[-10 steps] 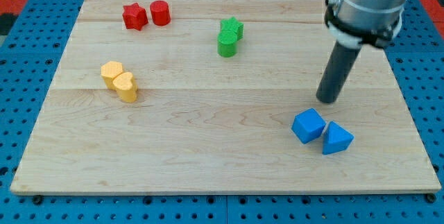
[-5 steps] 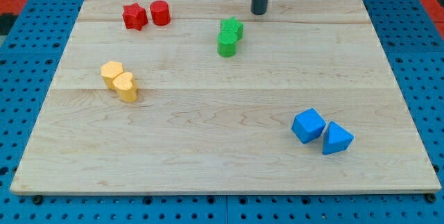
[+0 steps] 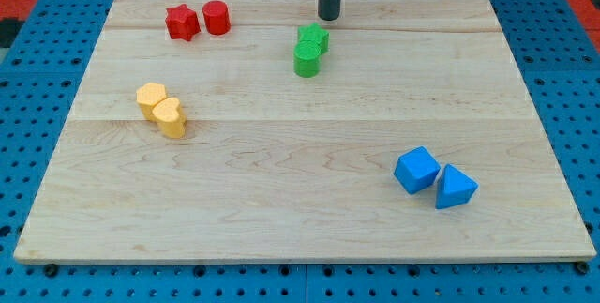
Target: Place the green blocks above the blue blocks
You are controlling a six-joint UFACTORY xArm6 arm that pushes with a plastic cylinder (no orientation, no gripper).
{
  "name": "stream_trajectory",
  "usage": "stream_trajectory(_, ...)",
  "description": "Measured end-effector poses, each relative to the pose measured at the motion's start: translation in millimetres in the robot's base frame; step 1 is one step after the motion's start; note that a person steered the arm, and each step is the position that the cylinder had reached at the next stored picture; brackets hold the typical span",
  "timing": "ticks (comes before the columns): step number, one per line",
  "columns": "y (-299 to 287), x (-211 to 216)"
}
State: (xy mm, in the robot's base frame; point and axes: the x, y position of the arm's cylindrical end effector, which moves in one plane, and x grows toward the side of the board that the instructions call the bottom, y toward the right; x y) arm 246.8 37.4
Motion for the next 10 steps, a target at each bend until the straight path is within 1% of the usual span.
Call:
stream_trajectory(5,-19,8)
stream_trajectory(7,-17,43)
stream_trajectory(8,-28,59)
stream_trajectory(10,-64,112)
